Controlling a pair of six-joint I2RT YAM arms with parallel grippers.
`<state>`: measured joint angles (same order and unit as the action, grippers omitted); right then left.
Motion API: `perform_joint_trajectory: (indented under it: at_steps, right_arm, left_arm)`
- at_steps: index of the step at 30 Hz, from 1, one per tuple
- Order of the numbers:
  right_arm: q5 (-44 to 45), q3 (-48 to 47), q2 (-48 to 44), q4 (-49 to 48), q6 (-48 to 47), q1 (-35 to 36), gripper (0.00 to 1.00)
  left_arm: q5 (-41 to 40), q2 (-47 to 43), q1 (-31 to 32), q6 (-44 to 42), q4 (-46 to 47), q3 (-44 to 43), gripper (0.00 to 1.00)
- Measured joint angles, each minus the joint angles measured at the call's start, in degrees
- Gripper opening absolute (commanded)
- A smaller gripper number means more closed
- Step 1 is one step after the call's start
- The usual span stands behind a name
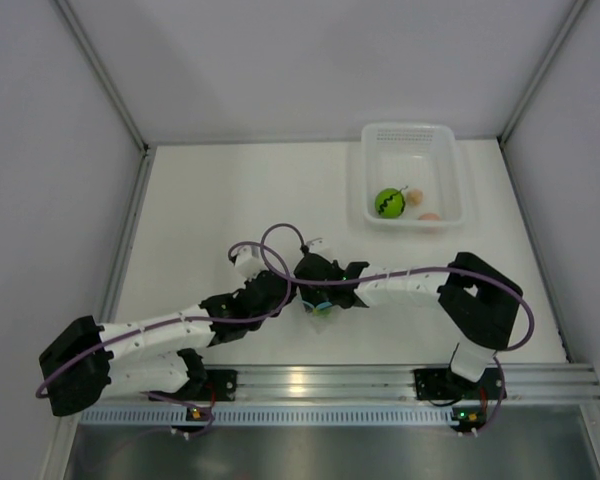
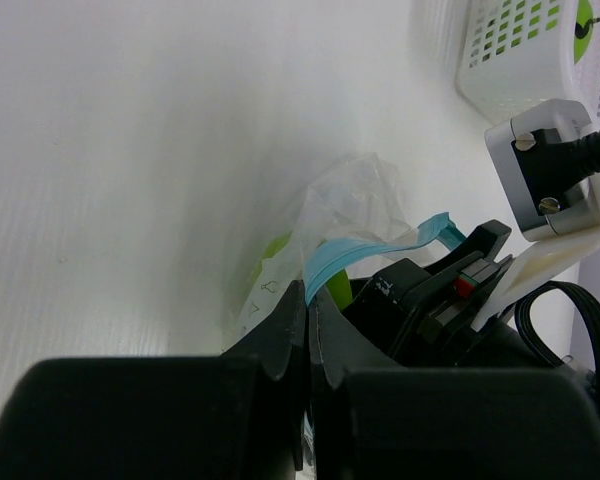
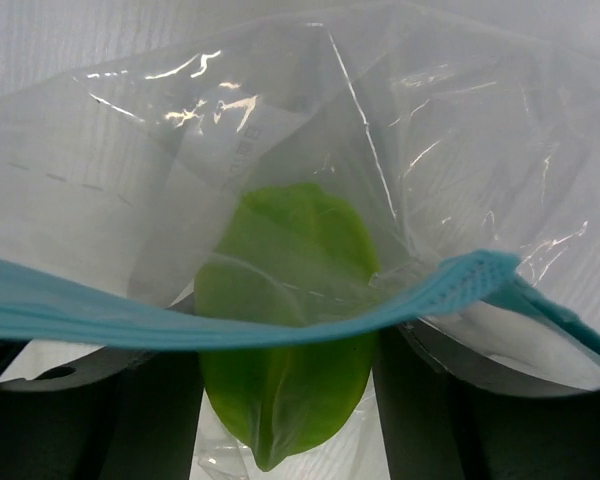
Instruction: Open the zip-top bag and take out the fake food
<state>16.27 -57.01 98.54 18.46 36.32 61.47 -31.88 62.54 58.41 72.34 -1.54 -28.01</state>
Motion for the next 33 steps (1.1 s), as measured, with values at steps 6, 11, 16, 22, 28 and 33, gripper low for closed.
perform_joint_trajectory:
  at_steps: [6,11,16,22,28,33]
  right_arm:
    - [0.6,-0.1,0.1,-0.2,-0.2,0.0,0.32]
    - [1.9,0.0,-0.3,0.7,-0.2,0.3,0.31]
    - [3.7,-0.1,-1.9,2.9,-0.2,1.0,0.31]
    - [6.5,-2.7,-2.3,7.0,-0.3,2.3,0.26]
    - [9.0,-4.8,-4.1,9.7,-0.3,2.4,0.24]
    - [9.9,-4.9,-7.3,10.0,-0.3,2.5,0.22]
  left_arm:
    - [0.0,0.0,0.0,0.0,0.2,0.1,0.00]
    - [0.5,0.0,0.0,0.0,0.4,0.1,0.00]
    - [1.2,0.0,0.2,0.3,1.6,0.1,0.00]
    - [0.9,0.3,0.8,0.2,1.7,-0.2,0.00]
    - [0.5,1.1,1.9,0.0,1.9,-0.9,0.00]
    - [0.5,1.9,2.3,0.0,2.8,-1.3,0.00]
